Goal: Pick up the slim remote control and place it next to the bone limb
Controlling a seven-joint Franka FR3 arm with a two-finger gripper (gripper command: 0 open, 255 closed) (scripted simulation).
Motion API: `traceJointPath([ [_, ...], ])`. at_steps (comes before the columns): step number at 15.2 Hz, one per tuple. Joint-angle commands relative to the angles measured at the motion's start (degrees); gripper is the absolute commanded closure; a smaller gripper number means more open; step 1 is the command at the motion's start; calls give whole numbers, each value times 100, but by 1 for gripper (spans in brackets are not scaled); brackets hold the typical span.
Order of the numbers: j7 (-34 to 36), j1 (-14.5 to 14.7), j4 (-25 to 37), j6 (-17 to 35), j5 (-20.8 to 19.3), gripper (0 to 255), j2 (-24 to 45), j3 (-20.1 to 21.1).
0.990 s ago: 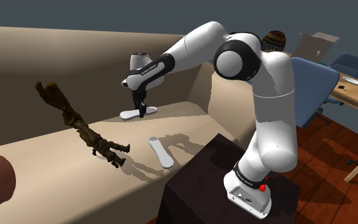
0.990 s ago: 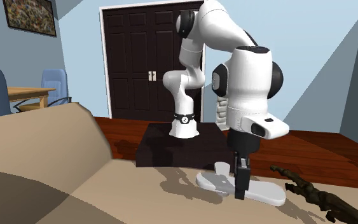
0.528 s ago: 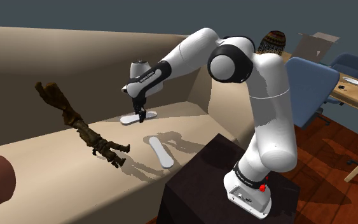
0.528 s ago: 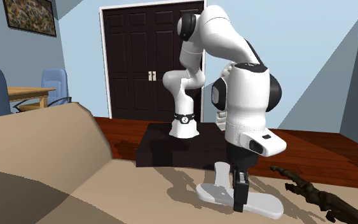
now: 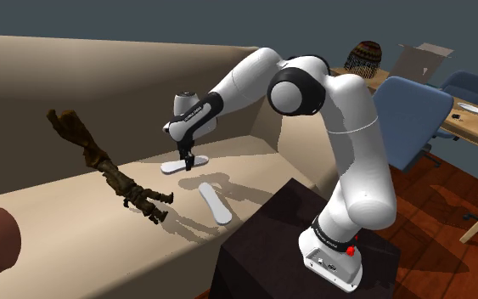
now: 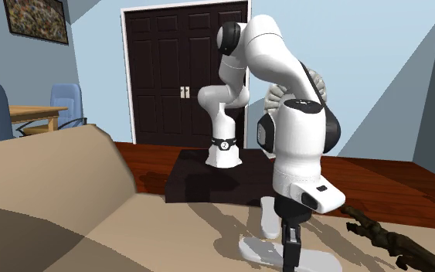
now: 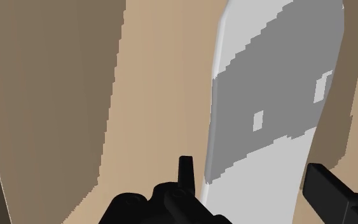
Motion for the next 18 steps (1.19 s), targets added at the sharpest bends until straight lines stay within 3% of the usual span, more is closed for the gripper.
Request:
traceJointPath([
  [1, -25, -23, 19, 104, 23, 255, 117, 19],
  [8, -25, -23, 19, 104, 23, 255, 117, 19],
  [9, -25, -23, 21, 103, 23, 0, 119, 20],
  [14, -25, -23, 20, 103, 23, 0, 118, 19],
  [18, 42, 41, -40, -376, -83, 0, -424, -74],
])
